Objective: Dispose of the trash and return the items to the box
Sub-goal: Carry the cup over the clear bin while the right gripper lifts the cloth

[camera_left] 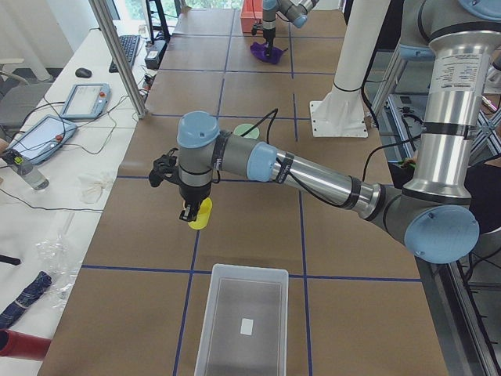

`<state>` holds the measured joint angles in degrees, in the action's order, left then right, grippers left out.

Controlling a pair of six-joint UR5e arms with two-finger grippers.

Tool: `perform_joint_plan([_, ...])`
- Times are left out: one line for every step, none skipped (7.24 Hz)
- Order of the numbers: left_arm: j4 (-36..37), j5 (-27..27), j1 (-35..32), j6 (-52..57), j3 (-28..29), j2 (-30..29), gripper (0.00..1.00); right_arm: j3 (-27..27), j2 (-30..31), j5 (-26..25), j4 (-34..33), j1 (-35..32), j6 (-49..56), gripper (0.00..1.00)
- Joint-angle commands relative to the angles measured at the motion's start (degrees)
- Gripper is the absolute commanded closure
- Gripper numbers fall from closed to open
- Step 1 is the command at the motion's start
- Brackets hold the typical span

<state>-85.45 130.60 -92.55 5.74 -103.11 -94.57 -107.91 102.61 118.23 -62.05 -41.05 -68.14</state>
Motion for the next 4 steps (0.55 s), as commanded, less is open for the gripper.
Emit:
perform_joint_plan([-0.1, -0.1, -3.6, 5.8, 3.8, 0.0, 1.0, -1.4, 0.1, 0.0, -0.1, -0.2, 0.0, 1.0])
perform_joint_plan([-0.2, 0.0, -4.2, 7.0, 5.4, 0.2, 1.0, -3.4, 0.8, 0.0, -0.2, -0.8, 0.0, 1.0])
perform_joint_plan([-0.1, 0.0, -4.4, 7.0, 5.9, 0.3, 1.0, -5.7, 2.1, 0.7, -0.4, -3.0, 0.0, 1.0])
perform_joint_plan([-0.1, 0.0, -4.4, 7.0, 6.3, 1.1, 1.0, -8.7, 2.6, 3.1, -0.6, -5.7, 0.4, 1.0])
